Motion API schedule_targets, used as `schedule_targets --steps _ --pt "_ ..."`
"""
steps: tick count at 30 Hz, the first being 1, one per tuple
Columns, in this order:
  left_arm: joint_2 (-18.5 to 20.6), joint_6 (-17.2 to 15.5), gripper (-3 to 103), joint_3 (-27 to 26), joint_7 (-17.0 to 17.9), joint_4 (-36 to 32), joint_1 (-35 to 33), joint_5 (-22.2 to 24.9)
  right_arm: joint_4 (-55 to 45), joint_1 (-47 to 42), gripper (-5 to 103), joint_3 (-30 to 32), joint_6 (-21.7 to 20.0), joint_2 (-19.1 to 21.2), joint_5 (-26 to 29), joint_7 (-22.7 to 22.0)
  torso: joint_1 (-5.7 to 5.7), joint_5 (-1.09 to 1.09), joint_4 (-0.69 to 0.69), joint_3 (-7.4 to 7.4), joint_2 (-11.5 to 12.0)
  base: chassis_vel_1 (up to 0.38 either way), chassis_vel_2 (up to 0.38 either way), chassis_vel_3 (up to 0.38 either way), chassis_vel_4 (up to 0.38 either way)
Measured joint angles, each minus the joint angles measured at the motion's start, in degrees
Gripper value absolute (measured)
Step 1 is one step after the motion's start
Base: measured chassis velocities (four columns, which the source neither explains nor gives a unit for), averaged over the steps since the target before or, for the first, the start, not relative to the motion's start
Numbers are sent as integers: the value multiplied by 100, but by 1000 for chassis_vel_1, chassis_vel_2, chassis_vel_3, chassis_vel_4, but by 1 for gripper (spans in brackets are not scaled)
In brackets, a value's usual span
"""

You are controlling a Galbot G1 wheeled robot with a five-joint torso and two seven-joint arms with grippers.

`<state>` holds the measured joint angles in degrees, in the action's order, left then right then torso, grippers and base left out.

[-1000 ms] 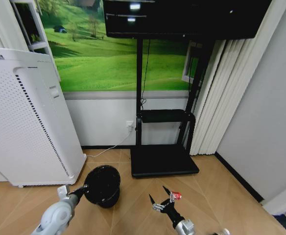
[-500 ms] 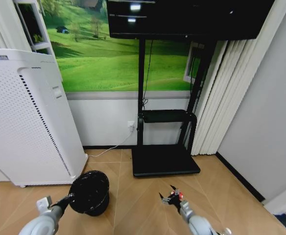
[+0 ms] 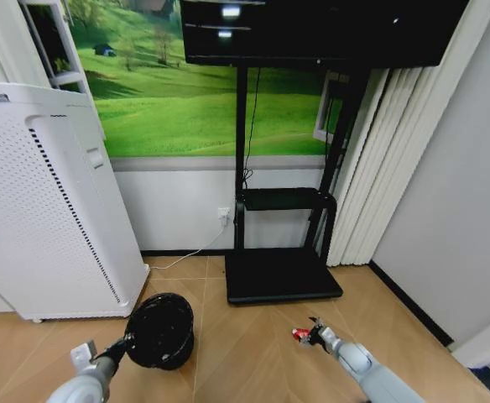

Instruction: Pick up the trash bin and place the garbage on the floor into it.

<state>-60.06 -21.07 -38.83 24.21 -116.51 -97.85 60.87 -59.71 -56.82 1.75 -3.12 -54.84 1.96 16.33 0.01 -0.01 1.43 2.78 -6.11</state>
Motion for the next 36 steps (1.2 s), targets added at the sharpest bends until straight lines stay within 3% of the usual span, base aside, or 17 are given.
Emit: schedule_targets --steps 8,11,15,16,25,36 --pt "-157 39 4 -74 -99 -102 -374 -273 1084 605 100 -428 202 -407 -261 183 0 3 -1 0 0 0 0 0 0" --pt "-220 40 4 -19 -142 -174 -468 -328 1873 1072 100 -584 401 -805 -489 187 -1 0 0 0 0 0 0 0 0" --pt "-233 40 4 -2 -151 -206 -486 -333 2209 1316 103 -590 430 -1032 -650 142 -1 3 -2 0 0 0 0 0 0" --pt "-232 40 4 -2 -166 -216 -502 -333 2365 1450 99 -590 409 -1117 -702 122 -1 1 -3 0 0 0 0 0 0" --pt "-143 45 4 9 -176 -122 -326 -276 2348 1483 99 -589 227 -829 -531 284 -1 -2 2 0 0 0 0 0 0" --pt "-136 113 4 42 -168 -115 -219 -288 2476 1515 99 -587 191 -899 -668 265 -1 0 -2 -1 0 0 0 0 0"
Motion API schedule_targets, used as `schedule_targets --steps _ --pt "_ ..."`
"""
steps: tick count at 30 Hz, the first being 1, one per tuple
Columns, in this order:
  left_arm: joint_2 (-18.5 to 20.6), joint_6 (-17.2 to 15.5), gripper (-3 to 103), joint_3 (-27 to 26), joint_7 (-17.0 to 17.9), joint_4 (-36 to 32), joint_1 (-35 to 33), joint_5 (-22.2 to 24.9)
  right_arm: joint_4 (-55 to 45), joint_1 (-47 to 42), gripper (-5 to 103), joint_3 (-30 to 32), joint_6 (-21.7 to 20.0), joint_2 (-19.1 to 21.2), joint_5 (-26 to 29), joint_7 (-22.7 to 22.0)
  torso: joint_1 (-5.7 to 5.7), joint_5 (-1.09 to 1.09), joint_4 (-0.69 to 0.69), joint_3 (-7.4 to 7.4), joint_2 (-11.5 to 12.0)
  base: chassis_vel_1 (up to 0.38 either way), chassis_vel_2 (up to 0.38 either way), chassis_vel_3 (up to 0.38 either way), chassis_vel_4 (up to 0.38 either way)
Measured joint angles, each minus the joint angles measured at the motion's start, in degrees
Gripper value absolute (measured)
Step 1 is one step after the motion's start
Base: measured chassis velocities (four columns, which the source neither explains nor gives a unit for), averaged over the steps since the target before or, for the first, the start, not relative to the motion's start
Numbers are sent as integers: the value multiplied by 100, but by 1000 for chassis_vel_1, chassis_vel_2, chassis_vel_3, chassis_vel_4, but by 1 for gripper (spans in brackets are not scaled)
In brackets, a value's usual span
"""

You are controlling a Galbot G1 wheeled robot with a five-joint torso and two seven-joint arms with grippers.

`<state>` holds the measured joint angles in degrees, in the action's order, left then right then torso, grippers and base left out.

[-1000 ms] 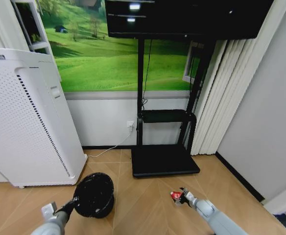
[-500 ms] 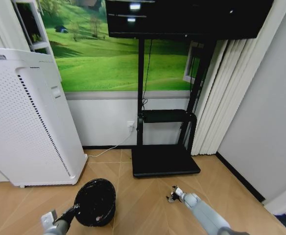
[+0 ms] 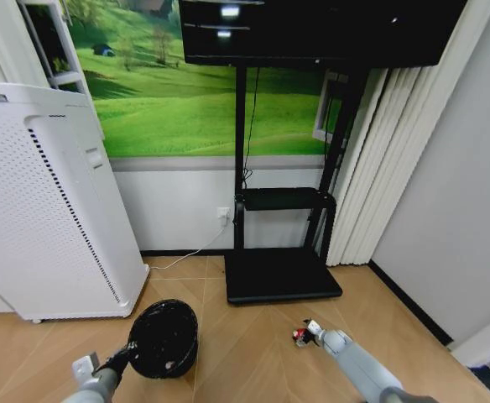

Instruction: Pick up the trash bin and place the garbage on the floor into it.

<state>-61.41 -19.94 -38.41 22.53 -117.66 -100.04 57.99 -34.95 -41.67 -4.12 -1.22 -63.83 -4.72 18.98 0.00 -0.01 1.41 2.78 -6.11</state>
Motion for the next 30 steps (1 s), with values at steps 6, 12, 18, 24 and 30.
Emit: schedule_targets --steps 6,12,18,24,30 --pt "-9 28 4 -12 -1 -1 10 2 68 7 82 28 -101 56 -72 72 1 0 -2 -2 -2 0 0 0 0" --pt "0 53 4 15 4 7 74 9 38 -110 65 130 -107 110 -72 126 1 -1 -1 -2 -3 0 0 0 0" --pt "20 76 4 8 20 23 96 29 -100 -337 38 238 -110 140 -79 161 1 -2 -1 -2 -3 0 0 0 0" --pt "36 87 4 -2 20 29 98 30 -235 -496 22 309 -156 175 -80 167 1 0 0 -1 -2 0 0 0 0" --pt "83 93 4 59 22 86 198 33 -496 -728 1 457 -215 324 106 197 0 3 2 2 1 0 0 0 0"
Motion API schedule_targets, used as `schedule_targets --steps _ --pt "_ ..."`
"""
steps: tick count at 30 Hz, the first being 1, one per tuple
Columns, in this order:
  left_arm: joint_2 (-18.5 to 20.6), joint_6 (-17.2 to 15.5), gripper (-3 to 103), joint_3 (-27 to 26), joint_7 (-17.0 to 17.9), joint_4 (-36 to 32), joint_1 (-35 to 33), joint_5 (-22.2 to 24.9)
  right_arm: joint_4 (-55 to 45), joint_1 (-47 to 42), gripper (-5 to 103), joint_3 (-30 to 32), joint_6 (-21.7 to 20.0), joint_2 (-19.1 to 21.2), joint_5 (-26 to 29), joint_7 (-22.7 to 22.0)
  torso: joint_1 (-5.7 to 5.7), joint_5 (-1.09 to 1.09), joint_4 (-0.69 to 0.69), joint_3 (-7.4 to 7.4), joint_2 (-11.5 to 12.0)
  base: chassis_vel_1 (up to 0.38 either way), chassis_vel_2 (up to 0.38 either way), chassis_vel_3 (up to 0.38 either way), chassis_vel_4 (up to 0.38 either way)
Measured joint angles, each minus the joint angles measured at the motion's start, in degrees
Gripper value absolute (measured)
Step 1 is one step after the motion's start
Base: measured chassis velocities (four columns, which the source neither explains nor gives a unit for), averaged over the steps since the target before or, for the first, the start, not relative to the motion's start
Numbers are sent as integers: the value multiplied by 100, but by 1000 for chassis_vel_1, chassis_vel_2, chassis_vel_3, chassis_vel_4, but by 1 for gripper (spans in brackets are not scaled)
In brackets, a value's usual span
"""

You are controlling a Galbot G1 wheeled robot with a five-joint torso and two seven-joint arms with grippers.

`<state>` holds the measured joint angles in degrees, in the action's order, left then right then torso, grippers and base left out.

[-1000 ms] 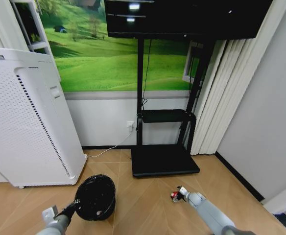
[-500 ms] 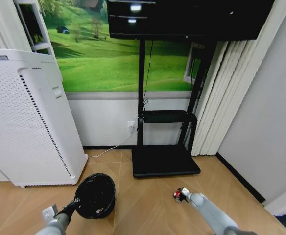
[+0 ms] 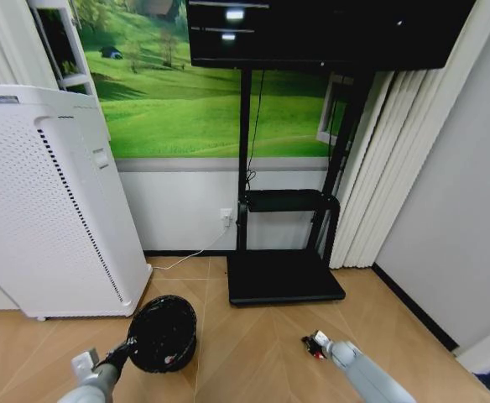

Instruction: Pick up the trash bin and place the garbage on the floor into it.

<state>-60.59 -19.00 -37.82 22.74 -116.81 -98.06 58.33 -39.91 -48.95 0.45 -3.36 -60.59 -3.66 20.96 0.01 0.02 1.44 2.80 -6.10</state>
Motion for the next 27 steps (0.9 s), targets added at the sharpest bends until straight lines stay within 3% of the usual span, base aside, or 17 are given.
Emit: schedule_targets --steps 2,4,6,9,12,14,16,20,23,24,26,27 --pt "7 2 4 22 1 16 25 0 -120 -67 -2 69 -40 73 90 114 -1 2 2 1 1 0 0 0 0" --pt "26 4 4 68 5 34 59 0 -361 -205 8 221 -123 231 220 429 -1 1 4 2 2 0 0 0 0" --pt "37 4 4 93 5 39 81 3 -479 -291 8 318 -149 291 328 528 -1 3 5 3 3 0 0 0 0" --pt "64 6 4 148 7 75 158 7 -828 -515 24 557 -184 435 546 652 -1 4 2 2 3 0 0 0 0" --pt "78 6 4 172 12 90 190 9 -996 -635 29 693 -179 496 591 671 -1 -2 -1 0 2 0 0 0 0" --pt "107 6 4 216 21 101 229 10 -1262 -830 40 897 -155 554 690 692 -1 4 -1 0 2 0 0 0 0" --pt "127 6 4 244 24 105 253 12 -1464 -963 51 1044 -143 599 786 690 -1 -2 -2 -1 1 0 0 0 0" --pt "155 6 4 275 29 109 282 19 -1680 -1107 62 1188 -143 633 888 618 -1 -1 -1 -1 0 0 0 0 0" --pt "193 10 4 306 31 110 334 48 -1754 -1208 79 1257 -276 564 1078 -34 -1 -2 -1 -2 0 0 0 0 0" --pt "193 10 4 306 31 110 334 48 -1754 -1208 79 1257 -276 564 1078 -34 -1 -2 -1 -2 0 0 0 0 0" --pt "218 20 4 304 32 110 354 77 -1792 -1260 90 1223 -581 470 1422 -674 -1 -3 -1 -2 -1 0 0 0 0" --pt "218 20 4 304 32 110 354 77 -1792 -1260 90 1223 -581 470 1422 -674 -1 -3 -1 -2 -1 0 0 0 0"
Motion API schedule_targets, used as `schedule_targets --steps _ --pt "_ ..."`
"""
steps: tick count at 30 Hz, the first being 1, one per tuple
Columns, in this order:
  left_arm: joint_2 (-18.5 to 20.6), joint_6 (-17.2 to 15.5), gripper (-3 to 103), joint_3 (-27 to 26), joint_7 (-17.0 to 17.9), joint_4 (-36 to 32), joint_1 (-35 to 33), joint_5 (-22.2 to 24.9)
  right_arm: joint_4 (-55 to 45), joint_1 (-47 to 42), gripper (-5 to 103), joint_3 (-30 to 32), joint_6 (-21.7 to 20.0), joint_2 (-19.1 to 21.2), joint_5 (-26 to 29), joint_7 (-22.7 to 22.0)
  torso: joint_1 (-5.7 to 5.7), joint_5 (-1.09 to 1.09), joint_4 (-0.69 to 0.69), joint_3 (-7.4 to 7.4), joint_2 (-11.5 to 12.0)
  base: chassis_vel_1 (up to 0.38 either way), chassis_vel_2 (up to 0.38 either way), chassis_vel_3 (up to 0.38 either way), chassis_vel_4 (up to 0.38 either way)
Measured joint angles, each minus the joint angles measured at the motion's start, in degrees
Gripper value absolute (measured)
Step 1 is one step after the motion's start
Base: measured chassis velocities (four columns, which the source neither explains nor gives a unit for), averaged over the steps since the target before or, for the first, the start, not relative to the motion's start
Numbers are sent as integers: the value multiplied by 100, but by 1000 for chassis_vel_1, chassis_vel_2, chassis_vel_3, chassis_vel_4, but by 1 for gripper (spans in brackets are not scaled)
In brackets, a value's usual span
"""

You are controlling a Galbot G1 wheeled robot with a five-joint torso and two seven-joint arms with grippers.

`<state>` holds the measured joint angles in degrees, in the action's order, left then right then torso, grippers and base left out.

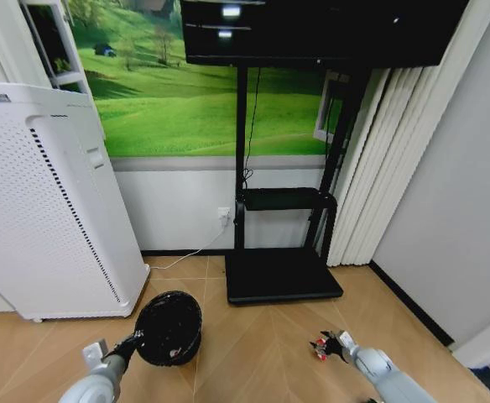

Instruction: Pick up the trash bin and place the garbage on the floor into it.

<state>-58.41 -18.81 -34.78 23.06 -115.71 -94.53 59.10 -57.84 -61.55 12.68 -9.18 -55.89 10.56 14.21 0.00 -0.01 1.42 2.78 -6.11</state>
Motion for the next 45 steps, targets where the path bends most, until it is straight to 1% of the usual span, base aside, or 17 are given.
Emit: schedule_targets --steps 1,2,3,5,10,18,20,23,25,27,28,29,31,33,36,37,45 --pt "6 1 4 -8 0 2 5 12 -24 -26 94 -54 -246 -93 420 -472 0 -2 0 0 0 0 0 0 0" --pt "9 2 4 -15 -2 6 11 19 -41 -36 92 -80 -434 -161 711 -748 0 2 0 0 0 0 0 0 0" --pt "9 2 4 -15 -2 6 11 19 -41 -36 92 -80 -434 -161 711 -748 0 2 0 0 0 0 0 0 0" --pt "24 21 4 -29 -9 25 27 31 -73 -83 88 -116 -748 -246 1192 -1117 0 0 -2 0 0 0 0 0 0" --pt "64 26 4 -24 -16 72 101 80 -80 -160 93 -148 -882 -264 1552 -1261 0 0 1 0 0 0 0 0 0" --pt "81 33 4 58 -14 116 177 93 99 -35 94 -242 -924 -335 1863 -1401 0 -1 0 0 -1 0 0 0 0" --pt "86 43 4 58 -12 137 184 93 180 33 86 -294 -937 -343 1900 -1404 0 1 0 0 0 0 0 0 0" --pt "88 49 4 52 -12 148 185 93 258 80 80 -339 -937 -355 1895 -1398 0 0 -1 0 -1 0 0 0 0" --pt "89 49 4 47 -11 148 186 96 287 93 80 -360 -937 -359 1892 -1393 0 1 -1 0 0 0 0 0 0" --pt "89 52 4 44 -9 161 196 98 300 97 63 -392 -910 -361 1876 -1366 0 -1 0 0 -1 0 0 0 0" --pt "89 52 4 44 -9 161 196 98 300 97 63 -392 -910 -361 1876 -1366 0 -1 0 0 -1 0 0 0 0" --pt "89 53 4 46 -8 170 199 98 296 93 58 -396 -899 -357 1871 -1359 0 0 -1 0 -1 0 0 0 0" --pt "89 53 4 48 -8 174 201 96 291 89 58 -397 -894 -355 1868 -1356 0 0 -1 0 -1 0 0 0 0" --pt "86 59 4 67 -8 192 218 87 268 73 47 -401 -873 -340 1854 -1341 0 1 0 0 -1 0 0 0 0" --pt "85 60 4 73 -8 195 220 84 258 66 42 -401 -871 -331 1853 -1337 0 1 0 0 -1 0 0 0 0" --pt "83 62 4 82 -8 196 226 78 240 48 35 -401 -862 -314 1851 -1324 0 1 0 0 -1 0 0 0 0" --pt "85 69 4 76 -9 212 216 59 163 -3 34 -368 -843 -271 1839 -1267 0 1 0 0 -1 0 0 0 0"
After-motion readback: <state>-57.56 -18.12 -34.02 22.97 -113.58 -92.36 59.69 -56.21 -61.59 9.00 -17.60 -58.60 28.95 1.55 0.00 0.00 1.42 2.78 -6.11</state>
